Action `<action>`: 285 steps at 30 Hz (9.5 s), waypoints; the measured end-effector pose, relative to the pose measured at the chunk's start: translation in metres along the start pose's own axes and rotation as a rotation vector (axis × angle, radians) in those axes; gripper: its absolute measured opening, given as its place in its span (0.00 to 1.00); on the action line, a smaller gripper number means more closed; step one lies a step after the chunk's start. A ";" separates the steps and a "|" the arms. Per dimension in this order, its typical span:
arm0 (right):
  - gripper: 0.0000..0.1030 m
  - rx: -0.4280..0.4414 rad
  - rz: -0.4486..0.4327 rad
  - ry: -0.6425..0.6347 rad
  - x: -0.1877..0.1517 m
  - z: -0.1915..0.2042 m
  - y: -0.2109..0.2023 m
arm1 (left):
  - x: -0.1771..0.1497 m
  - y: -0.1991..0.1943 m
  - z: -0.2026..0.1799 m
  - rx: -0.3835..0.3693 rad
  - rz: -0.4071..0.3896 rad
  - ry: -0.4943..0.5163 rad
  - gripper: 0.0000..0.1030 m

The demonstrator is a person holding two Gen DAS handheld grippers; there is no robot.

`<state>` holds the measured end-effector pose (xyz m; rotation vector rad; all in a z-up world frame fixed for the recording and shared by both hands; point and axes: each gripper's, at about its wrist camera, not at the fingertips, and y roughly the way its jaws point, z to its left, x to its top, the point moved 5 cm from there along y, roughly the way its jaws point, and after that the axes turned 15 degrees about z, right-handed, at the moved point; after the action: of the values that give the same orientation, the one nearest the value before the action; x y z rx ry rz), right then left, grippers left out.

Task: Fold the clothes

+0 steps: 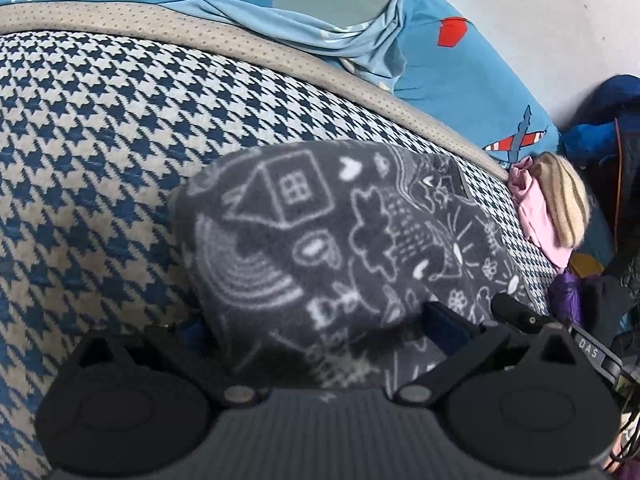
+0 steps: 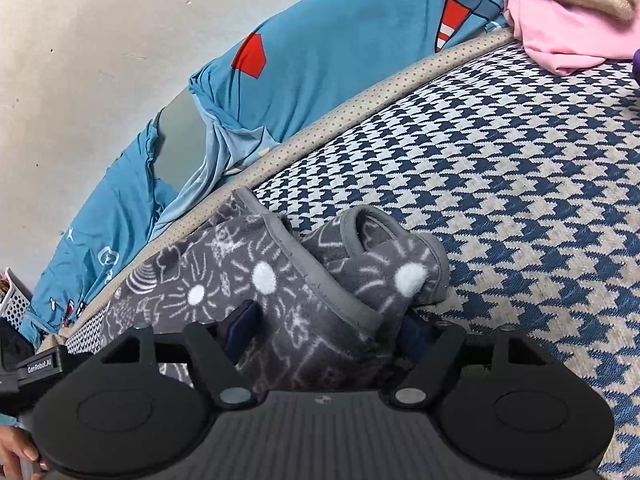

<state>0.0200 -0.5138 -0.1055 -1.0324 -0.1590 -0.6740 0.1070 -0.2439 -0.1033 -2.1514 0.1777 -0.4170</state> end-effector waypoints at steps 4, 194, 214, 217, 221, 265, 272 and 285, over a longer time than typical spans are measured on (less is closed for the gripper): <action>0.69 -0.044 0.023 -0.018 0.000 0.001 -0.003 | -0.002 -0.001 0.002 -0.012 0.004 0.000 1.00; 0.60 -0.484 -0.741 0.568 -0.058 -0.204 -0.327 | 0.001 0.118 -0.442 0.226 -0.226 0.577 0.95; 0.47 -0.543 -0.928 0.567 -0.087 -0.193 -0.363 | 0.001 0.096 -0.449 0.287 -0.305 0.551 0.95; 0.36 -0.530 -0.955 0.490 -0.083 -0.182 -0.364 | 0.001 0.094 -0.454 0.282 -0.322 0.554 0.96; 0.31 -0.485 -0.945 0.363 -0.069 -0.169 -0.355 | 0.003 0.100 -0.458 0.303 -0.331 0.559 0.96; 0.32 -0.465 -0.819 0.327 -0.021 -0.205 -0.313 | -0.004 0.133 -0.427 0.315 -0.244 0.449 1.00; 0.32 -0.368 -0.790 0.245 -0.007 -0.197 -0.300 | -0.039 0.132 -0.405 0.326 -0.203 0.457 1.00; 0.36 -0.506 -0.671 0.277 0.001 -0.200 -0.271 | -0.058 0.139 -0.393 0.331 -0.141 0.437 1.00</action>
<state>-0.1751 -0.7708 -0.0089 -1.3630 -0.0915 -1.5133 -0.0844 -0.6101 -0.0216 -1.7303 0.1867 -0.9312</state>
